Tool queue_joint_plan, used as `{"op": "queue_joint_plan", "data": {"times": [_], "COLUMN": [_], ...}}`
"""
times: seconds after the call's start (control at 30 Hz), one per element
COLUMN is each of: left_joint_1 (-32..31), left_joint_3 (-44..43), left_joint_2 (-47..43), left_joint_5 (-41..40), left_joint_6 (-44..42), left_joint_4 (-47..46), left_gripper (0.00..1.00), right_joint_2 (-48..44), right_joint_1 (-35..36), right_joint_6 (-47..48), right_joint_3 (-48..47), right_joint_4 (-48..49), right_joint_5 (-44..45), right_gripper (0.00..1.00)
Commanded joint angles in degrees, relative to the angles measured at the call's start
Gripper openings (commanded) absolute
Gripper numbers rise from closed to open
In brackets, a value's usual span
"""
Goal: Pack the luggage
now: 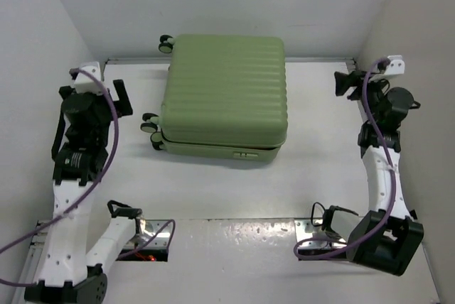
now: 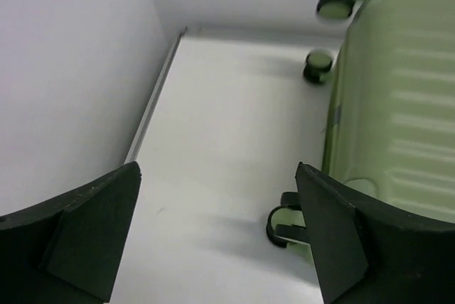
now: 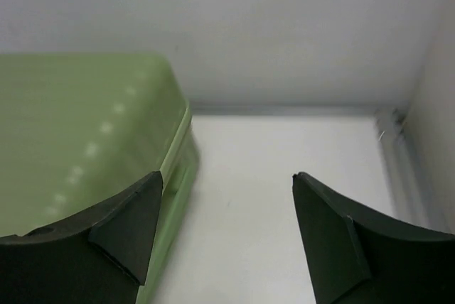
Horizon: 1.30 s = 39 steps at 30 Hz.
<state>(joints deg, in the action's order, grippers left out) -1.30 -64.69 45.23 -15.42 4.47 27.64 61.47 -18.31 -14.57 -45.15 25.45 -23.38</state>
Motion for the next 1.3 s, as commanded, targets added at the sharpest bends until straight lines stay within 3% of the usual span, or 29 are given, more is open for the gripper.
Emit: {"op": "queue_joint_plan", "data": {"times": [0.0, 0.07, 0.1, 0.17, 0.2, 0.27, 0.3, 0.4, 0.47, 0.57, 0.6, 0.67, 0.7, 0.73, 0.93, 1.03, 1.23, 1.27], "left_joint_1": [2.3, 4.8, 5.4, 7.0, 8.1, 9.5, 9.5, 10.0, 10.0, 9.3, 8.7, 6.6, 6.0, 5.4, 3.7, 3.7, 3.1, 3.1], "left_joint_3": [-0.7, -2.9, -3.6, -5.9, -6.7, -8.4, -9.0, -9.0, -9.0, -7.6, -6.6, -4.5, -4.0, -3.1, -3.1, -3.1, -3.1, -3.1], "left_joint_2": [9.9, 17.8, 20.3, 24.4, 27.9, 30.8, 32.1, 35.6, 36.2, 36.7, 35.6, 34.6, 34.6, 34.0, 34.6, 35.1, 35.1, 35.1], "left_joint_5": [0.1, 4.4, 9.0, 14.0, 16.7, 19.0, 21.8, 25.3, 31.8, 41.4, 42.5, 42.5, 42.5, 42.5, 45.4, 46.3, 50.7, 51.7], "left_joint_6": [-0.4, -1.2, -2.1, -4.9, -5.6, -7.4, -8.2, -11.7, -13.3, -17.5, -18.3, -19.4, -19.4, -19.9, -20.5, -21.3, -23.8, -23.8], "left_joint_4": [4.4, 5.1, 4.5, 3.1, 3.1, 2.4, 2.4, 3.0, 3.0, 6.1, 6.6, 6.6, 6.6, 6.6, 8.2, 10.3, 12.9, 12.9], "left_gripper": [0.95, 0.92, 0.91, 0.85, 0.78, 0.66, 0.63, 0.55, 0.54, 0.51, 0.51, 0.49, 0.48, 0.48, 0.39, 0.38, 0.36, 0.32], "right_joint_2": [1.5, 1.5, 0.5, -1.2, -5.4, -10.5, -13.4, -17.7, -19.7, -18.8, -18.2, -14.6, -12.5, -11.2, -0.4, 5.6, 10.0, 11.4], "right_joint_1": [-0.3, -0.2, -0.3, -0.2, -0.2, 0.7, 1.3, 5.5, 12.1, 21.9, 28.6, 33.7, 41.0, 43.5, 64.9, 66.7, 66.0, 65.6], "right_joint_6": [-6.1, -7.9, -8.1, -6.4, -4.1, -1.2, 2.8, 8.3, 11.2, 19.5, 20.1, 22.9, 23.2, 23.4, 26.4, 24.3, 19.9, 19.6], "right_joint_3": [-4.3, -4.9, -4.5, -2.9, 0.8, 3.1, 5.5, 7.4, 8.2, 8.5, 8.6, 8.4, 8.4, 8.5, 10.7, 9.1, 14.1, 14.6], "right_joint_4": [-26.7, -30.4, -35.7, -37.2, -36.2, -35.2, -35.4, -38.9, -42.6, -48.5, -49.1, -50.4, -49.6, -49.2, -35.4, -33.4, -16.8, -13.9], "right_joint_5": [-4.4, -5.9, -7.7, -14.6, -20.1, -28.5, -37.2, -45.1, -46.9, -39.9, -38.4, -30.4, -28.1, -26.2, 6.0, 16.2, 34.9, 40.7], "right_gripper": [0.74, 0.71, 0.65, 0.54, 0.41, 0.34, 0.29, 0.24, 0.24, 0.19, 0.19, 0.19, 0.19, 0.17, 0.13, 0.12, 0.07, 0.07]}}
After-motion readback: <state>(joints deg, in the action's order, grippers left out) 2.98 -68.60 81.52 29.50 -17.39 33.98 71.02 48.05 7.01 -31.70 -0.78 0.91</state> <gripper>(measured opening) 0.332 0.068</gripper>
